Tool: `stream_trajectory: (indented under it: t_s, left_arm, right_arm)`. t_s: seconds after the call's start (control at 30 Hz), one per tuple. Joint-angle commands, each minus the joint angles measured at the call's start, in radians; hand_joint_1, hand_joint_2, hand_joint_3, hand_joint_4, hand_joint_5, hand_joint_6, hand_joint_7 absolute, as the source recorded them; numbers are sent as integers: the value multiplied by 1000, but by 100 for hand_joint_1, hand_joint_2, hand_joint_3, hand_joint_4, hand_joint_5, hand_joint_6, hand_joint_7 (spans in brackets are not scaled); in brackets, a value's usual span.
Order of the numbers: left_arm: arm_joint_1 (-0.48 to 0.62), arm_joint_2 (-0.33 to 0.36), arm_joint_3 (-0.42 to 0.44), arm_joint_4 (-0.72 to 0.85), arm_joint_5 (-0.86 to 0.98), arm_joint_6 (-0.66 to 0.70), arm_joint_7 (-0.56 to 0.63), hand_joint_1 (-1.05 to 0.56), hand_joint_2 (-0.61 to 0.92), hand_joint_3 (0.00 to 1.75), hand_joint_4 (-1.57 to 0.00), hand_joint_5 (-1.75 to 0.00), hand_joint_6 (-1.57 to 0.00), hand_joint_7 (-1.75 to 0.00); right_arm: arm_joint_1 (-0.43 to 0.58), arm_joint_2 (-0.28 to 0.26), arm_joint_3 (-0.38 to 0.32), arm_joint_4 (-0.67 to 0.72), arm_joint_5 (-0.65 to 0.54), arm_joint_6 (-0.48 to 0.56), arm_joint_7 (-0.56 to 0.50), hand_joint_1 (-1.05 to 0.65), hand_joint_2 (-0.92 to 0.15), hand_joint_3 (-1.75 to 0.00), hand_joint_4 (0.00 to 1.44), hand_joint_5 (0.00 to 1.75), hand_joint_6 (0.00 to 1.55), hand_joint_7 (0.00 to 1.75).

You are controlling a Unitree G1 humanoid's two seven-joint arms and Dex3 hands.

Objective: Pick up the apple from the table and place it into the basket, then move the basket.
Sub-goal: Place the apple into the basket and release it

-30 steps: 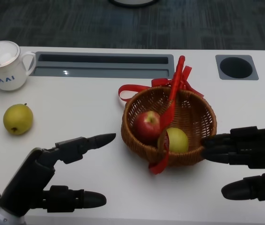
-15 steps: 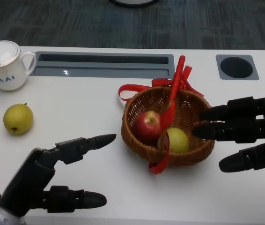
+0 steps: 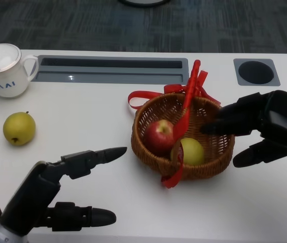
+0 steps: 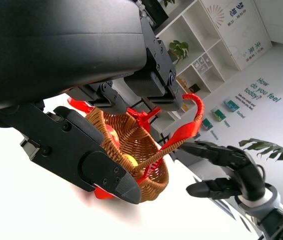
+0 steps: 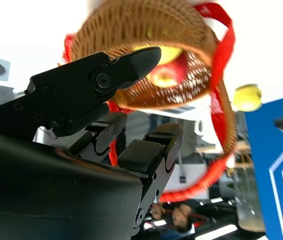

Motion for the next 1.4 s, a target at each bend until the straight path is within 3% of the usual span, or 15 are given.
stream_trajectory:
  t_s: [0.03, 0.33, 0.73, 0.97, 1.17, 1.33, 1.4]
  left_arm:
    - [13, 10, 11, -17, -2, -5, -3, -48, 69, 0, -67, 0, -64, 0]
    - [25, 8, 13, -33, 7, -6, 1, -48, 69, 0, -67, 0, -64, 0]
    - [39, -5, 12, -46, 6, -1, 4, -49, 70, 0, -68, 0, -65, 0]
    - [49, -22, 14, -57, 20, -3, 13, -49, 70, 0, -67, 0, -65, 0]
    - [58, -30, 19, -70, 27, 0, 18, -50, 70, 0, -68, 0, -65, 0]
    - [61, -36, 20, -70, 26, -3, 18, -50, 70, 0, -68, 0, -65, 0]
    - [61, -38, 20, -68, 24, -5, 18, -50, 70, 0, -68, 0, -66, 0]
  right_arm:
    - [-65, -39, 102, 62, -64, 53, -139, -64, -76, -1, 78, 1, 73, 1]
    - [-178, -42, 380, 199, -170, 173, -337, -67, -77, 0, 80, 1, 73, 0]
    - [-246, 13, 658, 302, -233, 309, -408, -69, -78, -1, 82, 1, 74, 1]
    - [-269, 49, 768, 336, -249, 376, -461, -68, -80, -1, 88, 3, 80, 2]
    - [-289, 67, 869, 344, -284, 412, -579, -55, -88, -4, 107, 7, 97, 5]
    - [-300, 65, 919, 331, -287, 385, -656, -53, -92, -27, 126, 16, 113, 7]
    - [-305, 63, 927, 322, -281, 367, -677, -55, -92, -35, 123, 36, 114, 12]
